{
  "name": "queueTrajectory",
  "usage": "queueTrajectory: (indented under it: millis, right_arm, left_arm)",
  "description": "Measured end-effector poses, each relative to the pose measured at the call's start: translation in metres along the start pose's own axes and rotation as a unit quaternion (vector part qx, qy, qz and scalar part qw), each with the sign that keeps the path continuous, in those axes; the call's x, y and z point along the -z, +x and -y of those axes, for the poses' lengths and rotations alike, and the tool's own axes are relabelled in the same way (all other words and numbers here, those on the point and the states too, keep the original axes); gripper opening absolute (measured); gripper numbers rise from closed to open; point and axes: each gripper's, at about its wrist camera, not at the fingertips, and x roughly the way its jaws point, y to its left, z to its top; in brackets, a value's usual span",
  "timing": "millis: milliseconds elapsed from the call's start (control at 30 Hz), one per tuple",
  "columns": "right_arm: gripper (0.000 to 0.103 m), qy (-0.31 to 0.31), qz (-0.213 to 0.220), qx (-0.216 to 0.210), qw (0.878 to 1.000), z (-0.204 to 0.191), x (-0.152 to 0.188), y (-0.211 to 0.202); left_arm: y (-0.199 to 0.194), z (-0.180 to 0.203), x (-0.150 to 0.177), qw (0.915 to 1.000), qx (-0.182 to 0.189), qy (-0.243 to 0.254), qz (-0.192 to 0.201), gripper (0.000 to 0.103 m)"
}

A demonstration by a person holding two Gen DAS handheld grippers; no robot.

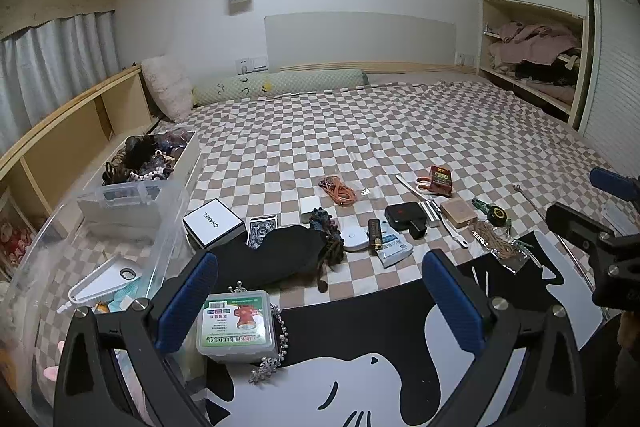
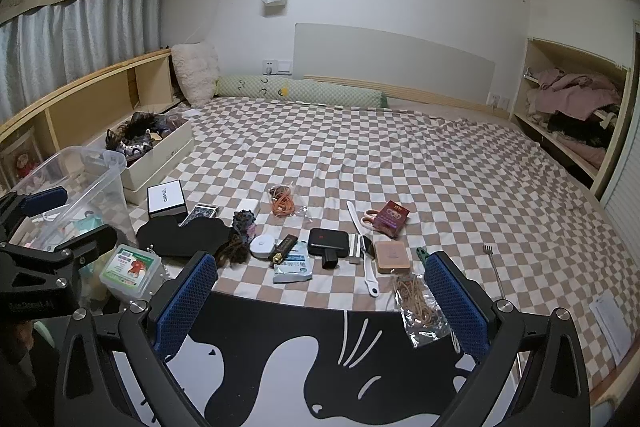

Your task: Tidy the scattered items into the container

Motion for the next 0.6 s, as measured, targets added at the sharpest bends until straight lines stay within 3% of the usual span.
queueTrajectory:
  millis: [600]
  right_arm:
    - [0.103, 0.002, 0.002, -0.004, 1.000, 0.0023, 0.0074, 0.0025]
  left_arm:
    - [-0.0011, -0.0031, -0.0004, 1.0000, -0.002, -0.009, 0.000, 0.103]
